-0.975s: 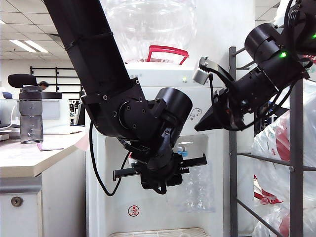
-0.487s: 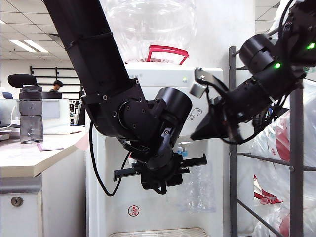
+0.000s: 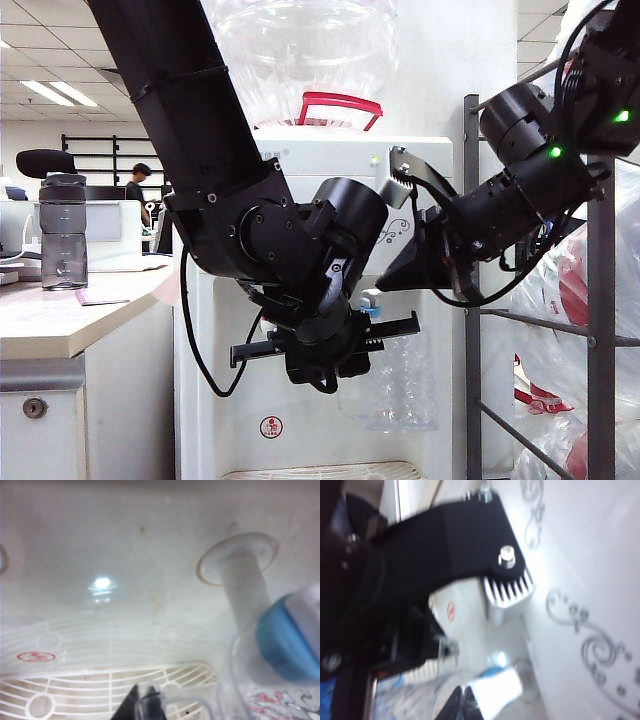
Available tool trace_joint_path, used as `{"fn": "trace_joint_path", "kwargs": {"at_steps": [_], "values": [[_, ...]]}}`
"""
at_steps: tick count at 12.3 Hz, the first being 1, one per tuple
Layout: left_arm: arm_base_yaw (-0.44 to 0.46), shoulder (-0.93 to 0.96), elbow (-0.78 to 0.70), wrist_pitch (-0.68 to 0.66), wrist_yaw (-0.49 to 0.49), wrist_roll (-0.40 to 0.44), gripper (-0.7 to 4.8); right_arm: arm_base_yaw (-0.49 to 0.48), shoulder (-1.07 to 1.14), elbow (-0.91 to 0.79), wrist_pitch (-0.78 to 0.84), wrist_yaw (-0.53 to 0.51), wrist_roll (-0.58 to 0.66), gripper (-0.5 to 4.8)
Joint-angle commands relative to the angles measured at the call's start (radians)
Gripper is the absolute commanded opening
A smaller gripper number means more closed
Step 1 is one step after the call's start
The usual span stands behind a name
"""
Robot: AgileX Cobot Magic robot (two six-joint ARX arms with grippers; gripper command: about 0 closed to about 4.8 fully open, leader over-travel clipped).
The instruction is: Pick up the plastic mug from the left desk, go to the cold water outlet of the water dispenser, press the vertical switch to get some water, then put the mug back on the desk.
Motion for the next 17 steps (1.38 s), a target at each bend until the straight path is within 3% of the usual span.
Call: {"fn": "trace_joint_path", "kwargs": {"at_steps": [1,17], "values": [[-0.010,-0.009,0.003,0.029,0.042,0.004,-0.07,0.000,0.013,0.003,0.020,-0.008,0.027,-0.05],[-0.010,-0.009,0.003,0.027,0.042,0.004,-0.07,0.002,0.022,0.003,-0.025,0.010,0.087,-0.05]]}}
